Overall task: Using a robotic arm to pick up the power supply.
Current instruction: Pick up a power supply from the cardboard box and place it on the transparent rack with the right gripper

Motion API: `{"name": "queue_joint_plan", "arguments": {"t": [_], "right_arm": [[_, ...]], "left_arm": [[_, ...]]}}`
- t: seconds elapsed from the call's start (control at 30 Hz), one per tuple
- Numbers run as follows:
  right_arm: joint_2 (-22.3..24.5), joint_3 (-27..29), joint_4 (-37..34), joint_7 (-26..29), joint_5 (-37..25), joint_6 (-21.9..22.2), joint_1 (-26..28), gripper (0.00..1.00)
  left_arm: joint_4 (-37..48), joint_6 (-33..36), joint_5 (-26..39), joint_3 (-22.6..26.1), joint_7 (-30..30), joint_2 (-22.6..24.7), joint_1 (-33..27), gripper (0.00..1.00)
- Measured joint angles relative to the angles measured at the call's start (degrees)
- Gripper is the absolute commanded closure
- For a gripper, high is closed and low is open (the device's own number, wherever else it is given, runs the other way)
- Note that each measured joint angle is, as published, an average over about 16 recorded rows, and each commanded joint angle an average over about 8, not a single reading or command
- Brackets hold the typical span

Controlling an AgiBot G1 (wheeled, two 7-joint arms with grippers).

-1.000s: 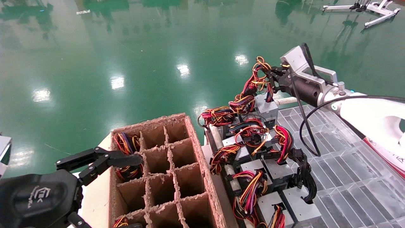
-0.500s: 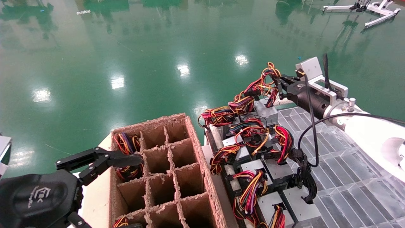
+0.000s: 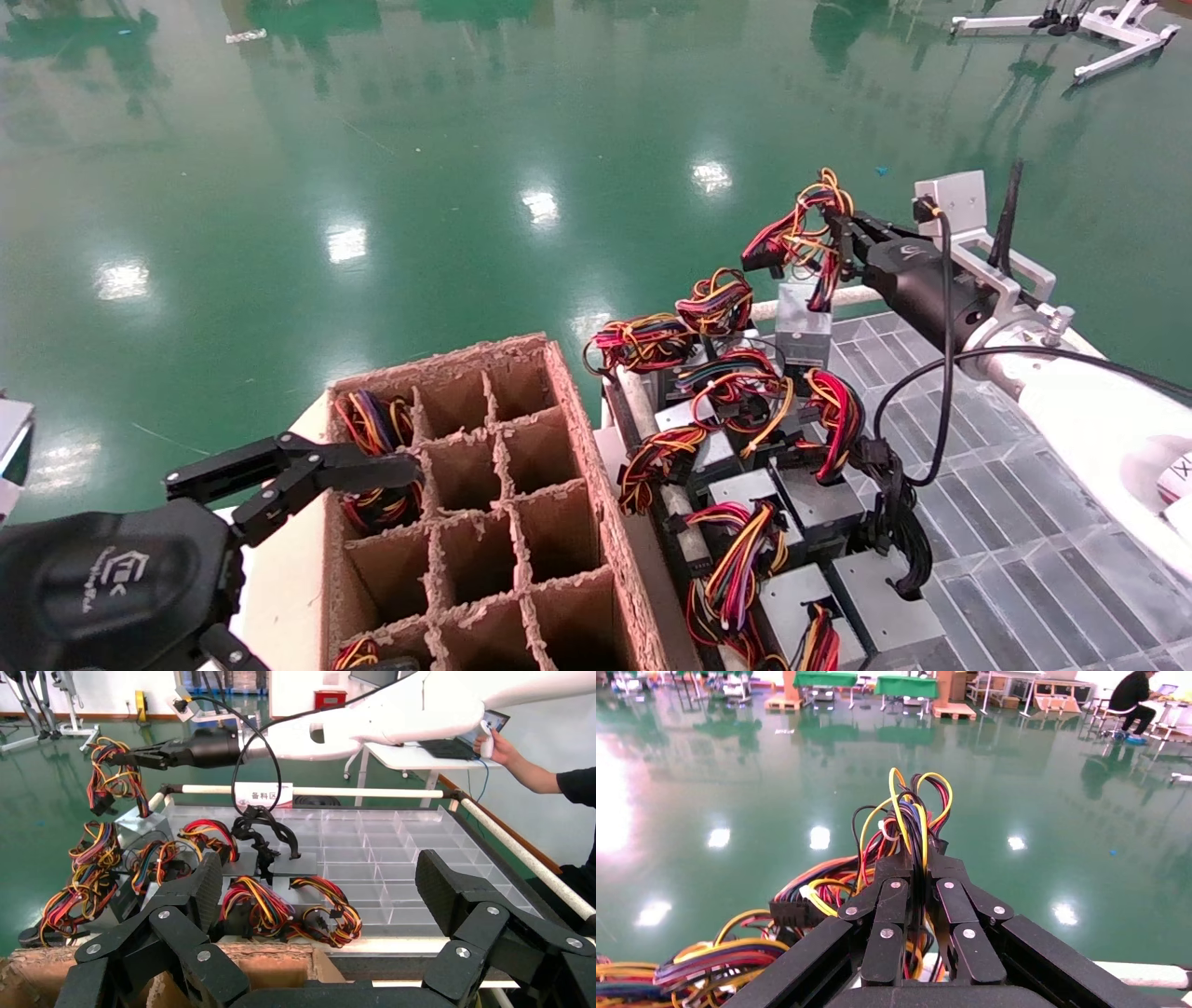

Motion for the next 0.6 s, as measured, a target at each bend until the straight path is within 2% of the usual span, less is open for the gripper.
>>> {"name": "queue_joint_plan", "arguments": {"t": [0.6], "right_arm": [[-2.4, 2.3, 0.1, -3.5, 3.3, -0.1, -1.5, 1.0]], "left_arm": [[0.0, 0.0, 0.0, 0.0, 0.0, 0.0, 0.0, 0.0]]}}
